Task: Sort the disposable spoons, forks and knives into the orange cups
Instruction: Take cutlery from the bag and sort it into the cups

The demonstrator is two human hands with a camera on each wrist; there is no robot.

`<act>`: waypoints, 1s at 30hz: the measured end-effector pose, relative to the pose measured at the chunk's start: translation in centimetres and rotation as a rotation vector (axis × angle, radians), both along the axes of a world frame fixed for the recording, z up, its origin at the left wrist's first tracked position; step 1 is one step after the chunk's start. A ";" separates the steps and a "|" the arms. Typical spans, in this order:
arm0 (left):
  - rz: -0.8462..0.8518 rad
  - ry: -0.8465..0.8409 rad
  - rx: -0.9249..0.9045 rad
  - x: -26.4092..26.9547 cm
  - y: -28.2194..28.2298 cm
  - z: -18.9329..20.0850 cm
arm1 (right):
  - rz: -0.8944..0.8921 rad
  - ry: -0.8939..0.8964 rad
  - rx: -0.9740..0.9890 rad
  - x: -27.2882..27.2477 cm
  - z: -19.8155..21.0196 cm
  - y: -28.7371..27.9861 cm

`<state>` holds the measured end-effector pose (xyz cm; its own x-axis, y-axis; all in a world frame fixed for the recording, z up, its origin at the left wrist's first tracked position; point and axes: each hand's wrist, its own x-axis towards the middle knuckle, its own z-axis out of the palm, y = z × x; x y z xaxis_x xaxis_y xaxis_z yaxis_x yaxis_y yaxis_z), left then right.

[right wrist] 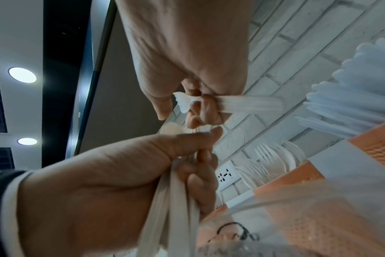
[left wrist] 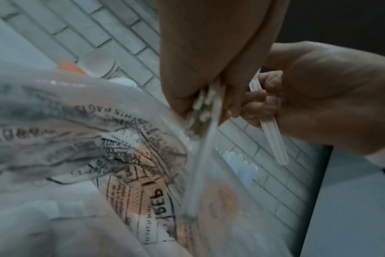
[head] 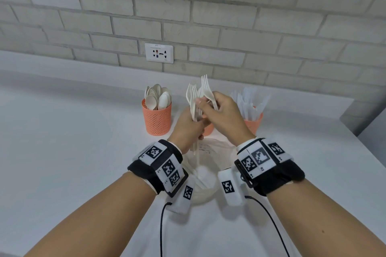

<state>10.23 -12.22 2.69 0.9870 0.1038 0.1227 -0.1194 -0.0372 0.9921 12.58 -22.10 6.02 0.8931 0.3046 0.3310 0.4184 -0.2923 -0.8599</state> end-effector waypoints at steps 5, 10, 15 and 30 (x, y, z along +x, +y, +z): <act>0.250 -0.099 0.322 0.1 0.3 -1.1 | -0.046 0.069 0.034 -0.2 0.5 0.8; 0.307 -0.133 0.570 -0.4 0.2 -1.3 | -0.115 0.102 0.014 0.0 0.1 1.3; 0.252 -0.125 0.516 -1.1 0.7 -1.1 | -0.114 0.199 0.119 0.1 -0.7 1.9; 0.108 0.040 0.299 -1.1 1.0 -0.5 | -0.007 0.285 0.335 0.4 -1.5 2.4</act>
<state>9.13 -11.26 2.21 0.9769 0.1733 0.1248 -0.0599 -0.3386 0.9390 12.95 -19.68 4.54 0.9647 0.2156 0.1509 0.1500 0.0206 -0.9885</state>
